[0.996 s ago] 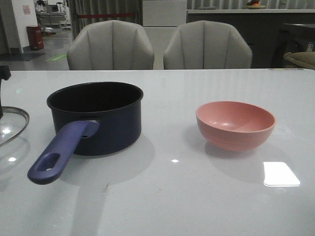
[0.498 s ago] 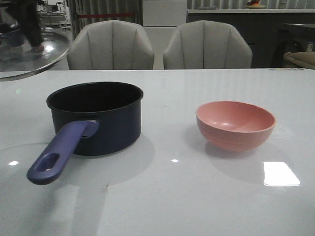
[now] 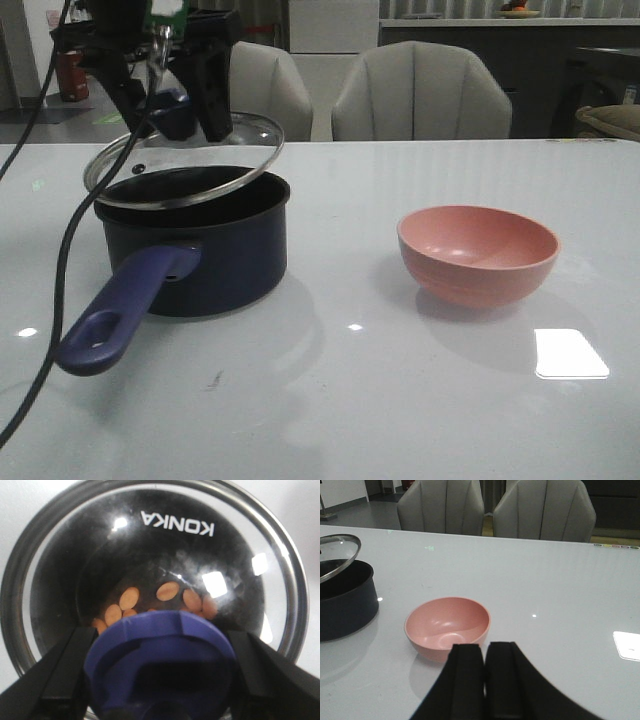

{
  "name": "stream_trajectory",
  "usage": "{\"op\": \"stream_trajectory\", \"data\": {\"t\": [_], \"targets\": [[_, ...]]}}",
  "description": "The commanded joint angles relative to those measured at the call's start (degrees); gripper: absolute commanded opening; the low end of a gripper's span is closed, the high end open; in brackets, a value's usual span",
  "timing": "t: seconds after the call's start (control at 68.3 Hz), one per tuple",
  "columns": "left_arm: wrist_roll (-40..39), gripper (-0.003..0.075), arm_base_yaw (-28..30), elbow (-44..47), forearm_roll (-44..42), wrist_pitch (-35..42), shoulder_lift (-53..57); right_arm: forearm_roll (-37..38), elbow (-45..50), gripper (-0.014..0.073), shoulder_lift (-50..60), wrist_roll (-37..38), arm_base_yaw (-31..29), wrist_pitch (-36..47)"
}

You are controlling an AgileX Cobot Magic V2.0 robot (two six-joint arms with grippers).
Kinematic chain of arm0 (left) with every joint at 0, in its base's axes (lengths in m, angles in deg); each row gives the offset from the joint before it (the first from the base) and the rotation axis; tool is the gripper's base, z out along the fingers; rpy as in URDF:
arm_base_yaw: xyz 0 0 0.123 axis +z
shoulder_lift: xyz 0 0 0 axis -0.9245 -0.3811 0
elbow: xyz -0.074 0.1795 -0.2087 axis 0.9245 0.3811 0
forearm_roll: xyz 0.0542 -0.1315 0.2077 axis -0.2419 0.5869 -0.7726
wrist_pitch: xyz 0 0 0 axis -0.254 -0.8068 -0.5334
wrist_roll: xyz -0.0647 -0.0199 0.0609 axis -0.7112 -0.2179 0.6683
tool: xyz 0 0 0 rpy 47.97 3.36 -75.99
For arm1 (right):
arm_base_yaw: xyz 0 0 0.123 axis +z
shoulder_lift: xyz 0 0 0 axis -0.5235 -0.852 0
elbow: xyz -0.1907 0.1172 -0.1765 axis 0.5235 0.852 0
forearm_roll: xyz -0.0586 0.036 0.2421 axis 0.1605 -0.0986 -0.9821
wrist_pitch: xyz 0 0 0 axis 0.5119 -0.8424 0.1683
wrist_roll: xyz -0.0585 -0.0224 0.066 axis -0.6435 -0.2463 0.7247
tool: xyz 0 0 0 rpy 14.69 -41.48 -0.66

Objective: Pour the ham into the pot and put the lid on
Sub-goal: 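Lift the lid and lower it onto the pot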

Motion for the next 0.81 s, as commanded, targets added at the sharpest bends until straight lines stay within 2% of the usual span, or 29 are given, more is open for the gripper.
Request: {"op": "stream_trajectory", "data": {"t": [0.0, 0.644, 0.703, 0.791], "targets": [[0.0, 0.0312, -0.4, -2.8, 0.6, 1.3, 2.1, 0.0, -1.7, 0.0158, -0.5, -0.7, 0.0, 5.0], [0.0, 0.0315, -0.8, -3.4, 1.0, 2.1, -1.2, 0.0, -1.7, 0.0158, -0.5, -0.7, 0.0, 5.0], [0.0, 0.0327, -0.8, -3.4, 1.0, 2.6, -1.2, 0.0, -1.7, 0.0158, -0.5, -0.7, 0.0, 5.0], [0.0, 0.0391, -0.8, -3.4, 1.0, 2.6, -1.3, 0.0, -1.7, 0.0158, -0.5, -0.7, 0.0, 5.0]]}}
